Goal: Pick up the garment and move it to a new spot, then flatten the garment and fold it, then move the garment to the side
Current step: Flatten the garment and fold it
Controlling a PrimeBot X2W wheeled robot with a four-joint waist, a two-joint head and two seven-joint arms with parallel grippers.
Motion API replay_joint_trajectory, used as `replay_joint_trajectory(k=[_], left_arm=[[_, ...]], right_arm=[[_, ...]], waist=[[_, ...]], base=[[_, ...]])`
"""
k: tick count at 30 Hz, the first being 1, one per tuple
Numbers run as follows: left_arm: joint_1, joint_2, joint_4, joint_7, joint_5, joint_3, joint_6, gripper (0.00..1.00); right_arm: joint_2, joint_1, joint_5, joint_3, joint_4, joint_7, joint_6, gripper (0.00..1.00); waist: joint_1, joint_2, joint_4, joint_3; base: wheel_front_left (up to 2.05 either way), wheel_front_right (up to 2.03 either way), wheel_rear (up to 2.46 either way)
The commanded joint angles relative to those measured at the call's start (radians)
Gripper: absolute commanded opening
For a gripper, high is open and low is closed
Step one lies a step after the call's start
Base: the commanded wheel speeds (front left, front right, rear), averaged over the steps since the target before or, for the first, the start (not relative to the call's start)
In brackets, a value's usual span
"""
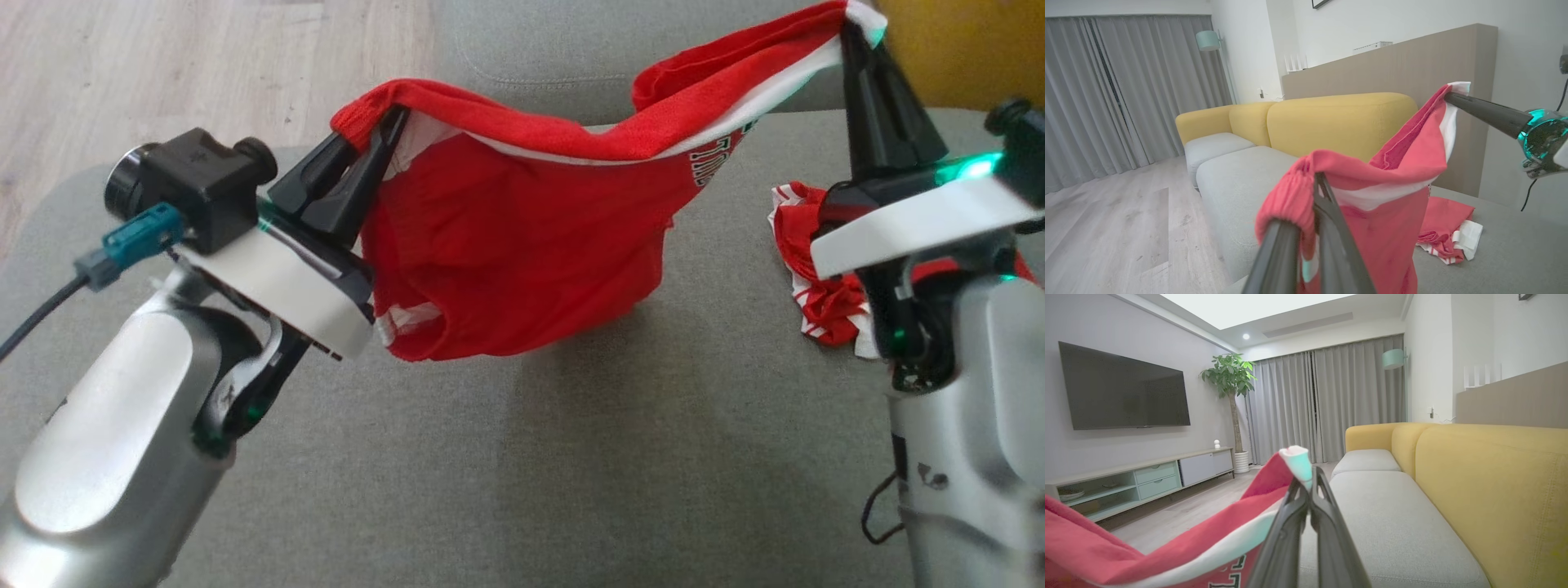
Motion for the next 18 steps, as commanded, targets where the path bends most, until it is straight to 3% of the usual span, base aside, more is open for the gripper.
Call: replay_joint_trajectory(k=[1, 4, 8, 13, 18], left_arm=[[-0.043, 0.039, -0.044, 0.009, -0.012, 0.064, 0.008, 0.00], [-0.055, 0.042, -0.063, 0.031, -0.022, 0.071, 0.015, 0.00], [-0.127, 0.037, -0.016, 0.064, -0.034, 0.065, -0.007, 0.00], [-0.321, 0.025, 0.165, 0.076, -0.028, 0.061, -0.052, 0.00], [-0.577, -0.008, 0.405, 0.014, -0.004, 0.065, -0.075, 0.00]], right_arm=[[0.017, -0.018, -0.004, 0.014, -0.051, 0.015, -0.001, 0.00], [0.018, -0.031, -0.005, 0.004, -0.073, 0.052, -0.001, 0.00], [0.018, -0.107, 0.018, -0.011, -0.030, 0.092, -0.001, 0.00], [0.018, -0.331, 0.021, -0.011, 0.136, 0.092, -0.001, 0.00], [0.018, -0.620, 0.030, -0.036, 0.353, -0.006, -0.001, 0.00]], waist=[[0.0001, 0.0000, -0.004, 0.007], [0.0001, 0.0000, -0.010, 0.029], [0.0001, 0.0000, -0.022, 0.084], [0.0001, 0.0000, -0.039, 0.206], [0.0001, 0.0000, -0.037, 0.332]], base=[[0.00, 0.00, 0.00], [0.00, 0.00, 0.00], [0.00, 0.00, 0.00], [0.00, 0.00, 0.00], [0.00, 0.00, 0.00]])
